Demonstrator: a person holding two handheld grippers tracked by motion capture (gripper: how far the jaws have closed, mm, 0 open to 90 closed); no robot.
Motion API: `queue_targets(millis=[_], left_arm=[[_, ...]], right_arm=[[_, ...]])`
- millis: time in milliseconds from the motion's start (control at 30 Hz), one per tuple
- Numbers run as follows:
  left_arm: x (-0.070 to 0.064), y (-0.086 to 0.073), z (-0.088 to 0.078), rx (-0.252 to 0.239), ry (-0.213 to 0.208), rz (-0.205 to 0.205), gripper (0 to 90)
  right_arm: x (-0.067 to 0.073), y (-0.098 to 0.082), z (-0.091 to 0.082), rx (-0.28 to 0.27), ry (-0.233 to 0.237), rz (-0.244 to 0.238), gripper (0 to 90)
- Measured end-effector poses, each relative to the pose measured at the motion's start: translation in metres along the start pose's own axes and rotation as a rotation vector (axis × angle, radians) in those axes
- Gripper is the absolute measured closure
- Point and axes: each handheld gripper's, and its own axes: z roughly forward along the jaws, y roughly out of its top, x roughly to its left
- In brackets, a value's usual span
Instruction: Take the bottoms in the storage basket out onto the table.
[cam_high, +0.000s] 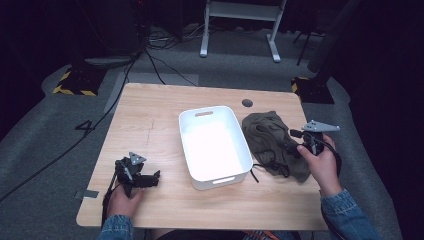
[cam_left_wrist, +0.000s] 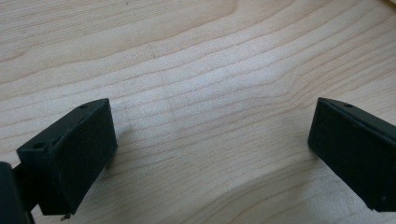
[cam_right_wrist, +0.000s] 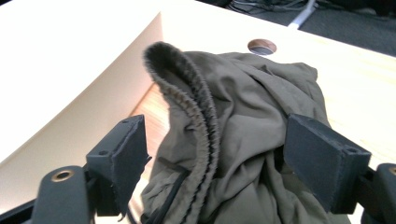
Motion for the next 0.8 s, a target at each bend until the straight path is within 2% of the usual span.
queue_targets(millis=[267,367,567,800], left_arm=[[0.000,0.000,0.000,0.000,-0.001,-0.001,1.3],[0.000,0.000,0.000,0.000,-0.001,0.000,1.3],[0.000,0.000,0.000,0.000,-0.001,-0.001,1.3],[0.000,0.000,0.001,-0.002,0.000,-0.005,1.3]], right_arm=[[0.010,-0.005,-0.020,-0.028,0.040,-0.032,22.0],[0.016,-0.007,-0.025,-0.024,0.086,-0.038,22.0],[0.029,-0.010,-0.033,-0.009,0.130,-0.077,22.0],[0.045,-0.018,-0.034,0.007,0.216,-0.100,22.0]])
